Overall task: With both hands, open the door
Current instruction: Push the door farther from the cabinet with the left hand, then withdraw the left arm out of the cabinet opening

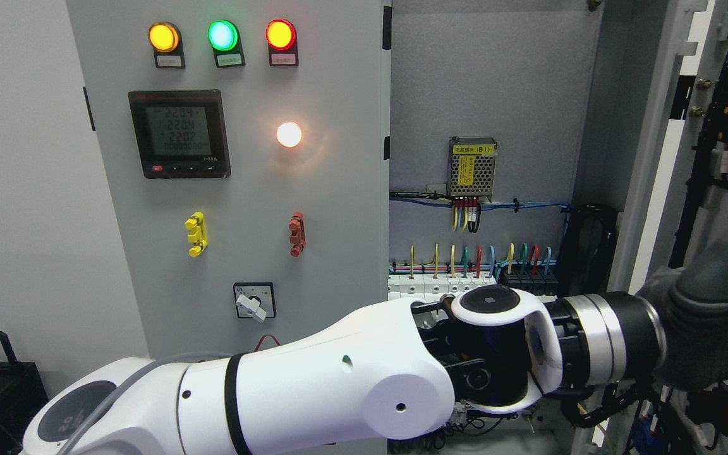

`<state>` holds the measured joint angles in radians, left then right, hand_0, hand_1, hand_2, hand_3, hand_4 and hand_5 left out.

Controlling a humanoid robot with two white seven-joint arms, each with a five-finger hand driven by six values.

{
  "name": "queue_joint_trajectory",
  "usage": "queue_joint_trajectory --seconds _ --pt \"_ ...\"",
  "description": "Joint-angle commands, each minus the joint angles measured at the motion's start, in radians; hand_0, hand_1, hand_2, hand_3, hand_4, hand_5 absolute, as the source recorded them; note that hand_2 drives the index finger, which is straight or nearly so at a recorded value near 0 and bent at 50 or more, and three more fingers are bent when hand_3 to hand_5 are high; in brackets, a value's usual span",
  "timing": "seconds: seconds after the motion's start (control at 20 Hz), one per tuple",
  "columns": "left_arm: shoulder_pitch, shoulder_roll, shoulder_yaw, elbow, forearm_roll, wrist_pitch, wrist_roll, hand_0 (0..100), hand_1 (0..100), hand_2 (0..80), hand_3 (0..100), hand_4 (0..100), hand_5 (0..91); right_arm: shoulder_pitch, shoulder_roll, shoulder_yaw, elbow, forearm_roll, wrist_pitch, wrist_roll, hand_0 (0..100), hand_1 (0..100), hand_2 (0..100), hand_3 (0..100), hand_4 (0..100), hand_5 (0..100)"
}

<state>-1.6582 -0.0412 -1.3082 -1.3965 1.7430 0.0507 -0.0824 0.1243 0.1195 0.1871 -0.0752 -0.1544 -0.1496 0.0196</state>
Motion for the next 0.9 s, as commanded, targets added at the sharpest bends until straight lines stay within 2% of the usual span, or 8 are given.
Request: queue_joint_trajectory --seconds 0.0,0.4,0.65,0.85 --pt "0.000 -0.051 0.007 0.036 0.000 -0.005 0.012 0 0 0.0 0 3 0.0 0.000 0.000 0.000 0.000 -0.001 -0.001 0.000 0 0 0 0 0 0" --pt "0.001 -0.022 0.017 0.024 0.004 0.006 -0.002 0 0 0.0 0 3 0.0 0.000 0.000 0.000 0.000 -0.001 -0.001 0.000 0 0 0 0 0 0" --pt "0.015 0.150 0.015 -0.056 0.006 0.058 -0.025 0 0 0.0 0 3 0.0 0.000 0.000 0.000 0.000 -0.001 -0.001 -0.001 0 0 0 0 0 0" --pt "0.095 0.312 0.012 -0.182 0.004 0.075 -0.059 0 0 0.0 0 3 0.0 0.000 0.000 0.000 0.000 -0.001 0.001 0.000 0 0 0 0 0 0"
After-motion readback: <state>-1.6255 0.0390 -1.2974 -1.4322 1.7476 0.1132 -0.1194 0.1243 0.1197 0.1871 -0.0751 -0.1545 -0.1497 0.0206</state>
